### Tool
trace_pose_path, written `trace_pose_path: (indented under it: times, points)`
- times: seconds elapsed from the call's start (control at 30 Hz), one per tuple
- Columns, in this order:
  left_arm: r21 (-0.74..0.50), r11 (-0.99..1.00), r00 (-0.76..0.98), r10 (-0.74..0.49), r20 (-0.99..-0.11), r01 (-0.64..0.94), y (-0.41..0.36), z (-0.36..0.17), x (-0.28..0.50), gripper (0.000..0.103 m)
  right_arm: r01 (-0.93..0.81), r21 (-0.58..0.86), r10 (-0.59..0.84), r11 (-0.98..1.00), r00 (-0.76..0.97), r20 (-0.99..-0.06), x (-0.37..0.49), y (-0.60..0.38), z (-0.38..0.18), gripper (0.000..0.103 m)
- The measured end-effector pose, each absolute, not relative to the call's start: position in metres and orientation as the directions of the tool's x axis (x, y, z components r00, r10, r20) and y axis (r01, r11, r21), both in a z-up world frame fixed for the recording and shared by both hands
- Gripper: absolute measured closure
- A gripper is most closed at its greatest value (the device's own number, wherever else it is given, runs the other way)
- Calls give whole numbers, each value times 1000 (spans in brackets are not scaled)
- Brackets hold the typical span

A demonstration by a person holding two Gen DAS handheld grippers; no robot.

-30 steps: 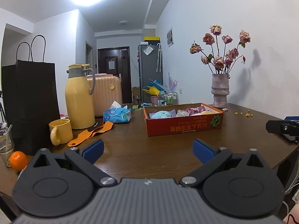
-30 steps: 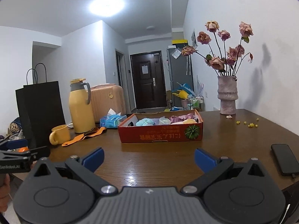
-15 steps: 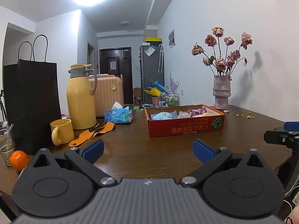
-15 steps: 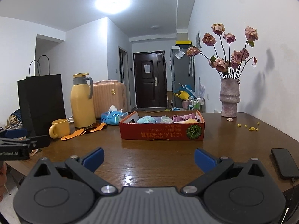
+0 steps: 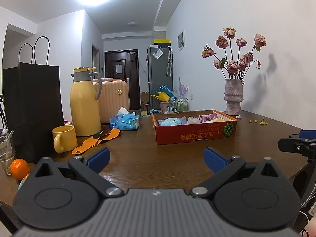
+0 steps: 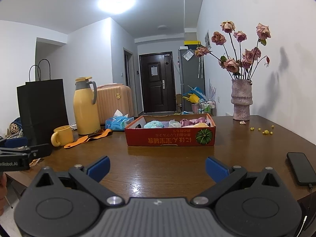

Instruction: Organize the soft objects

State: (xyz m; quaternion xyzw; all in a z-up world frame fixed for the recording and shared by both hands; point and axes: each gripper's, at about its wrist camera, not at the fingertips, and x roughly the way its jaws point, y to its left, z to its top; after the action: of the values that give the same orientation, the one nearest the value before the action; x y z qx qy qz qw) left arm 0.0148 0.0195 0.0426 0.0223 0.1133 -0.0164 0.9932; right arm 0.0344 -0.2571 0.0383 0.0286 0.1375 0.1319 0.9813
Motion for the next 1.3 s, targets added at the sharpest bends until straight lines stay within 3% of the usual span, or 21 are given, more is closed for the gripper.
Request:
trace_pose_path:
  times: [1.3]
  points:
    - [33, 999, 979, -32, -203, 40, 21, 44, 10, 0, -249, 113, 270, 962, 930, -249, 32, -263, 37, 0]
